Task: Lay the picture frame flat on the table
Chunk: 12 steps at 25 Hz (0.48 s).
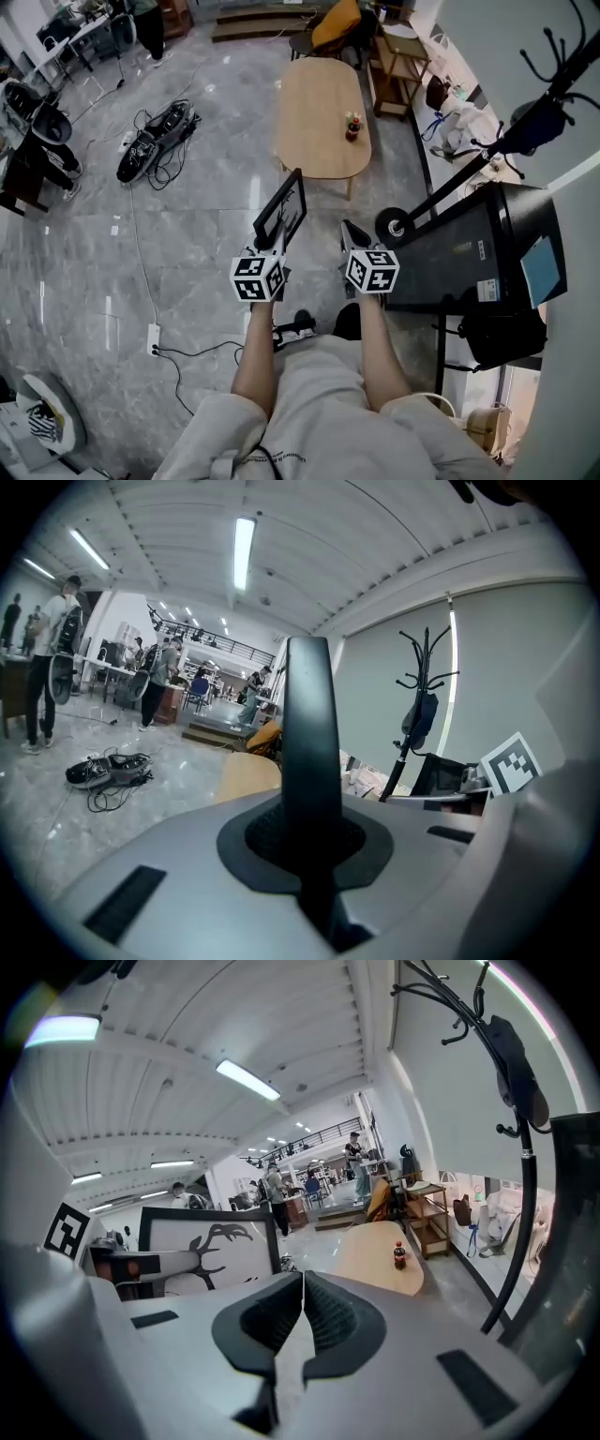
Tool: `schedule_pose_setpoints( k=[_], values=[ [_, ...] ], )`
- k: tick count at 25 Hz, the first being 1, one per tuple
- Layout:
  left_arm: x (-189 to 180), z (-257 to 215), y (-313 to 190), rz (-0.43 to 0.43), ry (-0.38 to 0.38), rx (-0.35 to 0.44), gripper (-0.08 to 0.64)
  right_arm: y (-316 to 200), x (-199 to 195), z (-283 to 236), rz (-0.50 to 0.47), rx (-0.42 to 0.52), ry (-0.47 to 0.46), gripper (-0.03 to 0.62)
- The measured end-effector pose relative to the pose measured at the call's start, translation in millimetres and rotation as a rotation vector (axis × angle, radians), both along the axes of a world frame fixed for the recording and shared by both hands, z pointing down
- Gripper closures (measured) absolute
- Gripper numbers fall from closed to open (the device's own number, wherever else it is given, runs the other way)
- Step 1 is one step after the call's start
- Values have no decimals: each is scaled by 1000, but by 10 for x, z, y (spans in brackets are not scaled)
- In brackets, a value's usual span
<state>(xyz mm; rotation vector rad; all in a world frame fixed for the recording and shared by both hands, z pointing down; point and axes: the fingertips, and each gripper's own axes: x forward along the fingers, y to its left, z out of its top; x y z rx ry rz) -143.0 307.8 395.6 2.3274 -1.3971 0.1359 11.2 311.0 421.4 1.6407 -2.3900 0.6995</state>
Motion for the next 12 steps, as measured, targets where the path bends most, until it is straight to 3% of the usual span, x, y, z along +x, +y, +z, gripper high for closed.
schedule_pose_setpoints(
  k=[12],
  values=[
    [-274,83,-403,-50,-4,5,534,-533,-217,77,-35,4,-15,558]
  ],
)
